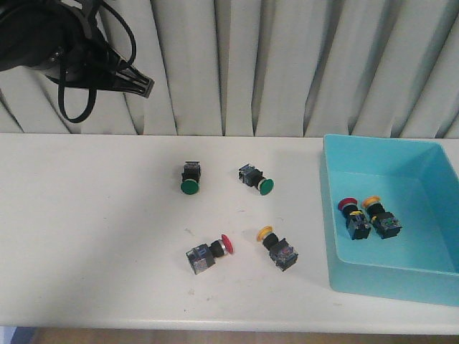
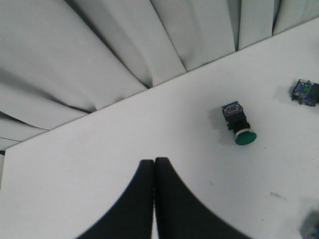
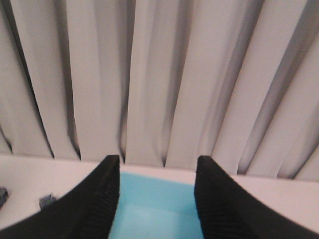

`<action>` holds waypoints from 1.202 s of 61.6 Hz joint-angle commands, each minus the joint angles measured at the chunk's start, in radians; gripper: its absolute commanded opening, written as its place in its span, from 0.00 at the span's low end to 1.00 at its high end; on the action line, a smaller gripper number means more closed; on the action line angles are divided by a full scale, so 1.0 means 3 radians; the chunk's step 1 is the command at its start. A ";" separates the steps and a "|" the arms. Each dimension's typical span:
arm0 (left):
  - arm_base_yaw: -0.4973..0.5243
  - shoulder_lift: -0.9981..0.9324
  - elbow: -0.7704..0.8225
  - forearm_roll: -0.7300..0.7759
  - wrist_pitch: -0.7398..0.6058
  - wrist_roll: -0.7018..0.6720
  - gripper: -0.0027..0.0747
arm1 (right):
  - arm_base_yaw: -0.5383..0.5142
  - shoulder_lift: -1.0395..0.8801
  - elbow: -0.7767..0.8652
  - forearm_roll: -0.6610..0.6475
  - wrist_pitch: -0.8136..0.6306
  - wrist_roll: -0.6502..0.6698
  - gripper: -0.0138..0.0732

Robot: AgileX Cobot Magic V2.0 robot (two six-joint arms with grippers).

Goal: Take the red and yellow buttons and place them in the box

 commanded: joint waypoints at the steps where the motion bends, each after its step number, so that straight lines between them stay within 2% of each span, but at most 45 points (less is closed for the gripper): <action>1: -0.0010 -0.0124 -0.0077 0.0123 -0.0155 -0.0046 0.03 | -0.0001 -0.0409 0.0339 0.0013 -0.0536 -0.0041 0.47; 5: -0.0010 -0.0124 -0.0077 0.0123 -0.0164 -0.0046 0.03 | 0.0021 -0.0597 0.0640 0.0009 -0.0697 -0.0044 0.36; 11: -0.0010 -0.0124 -0.0077 0.0120 -0.0167 -0.0046 0.03 | 0.0128 -0.0722 0.0951 -0.0016 -0.0809 -0.0068 0.14; 20: -0.0010 -0.0124 -0.0077 0.0098 -0.0181 -0.0046 0.03 | 0.0231 -0.0696 0.1044 -0.0004 -0.0839 -0.0068 0.15; 28: -0.0010 -0.0124 -0.0077 0.0114 -0.0193 -0.0046 0.03 | 0.0228 -0.0691 0.1044 0.0012 -0.1088 -0.0045 0.15; 53: -0.0010 -0.0128 -0.0077 0.0126 0.0263 -0.0043 0.03 | 0.0228 -0.0691 0.1044 0.0131 -0.1089 -0.0010 0.15; 74: -0.0006 -0.0102 -0.0077 0.0136 0.0315 -0.0040 0.03 | 0.0228 -0.0691 0.1044 0.0131 -0.1089 -0.0010 0.15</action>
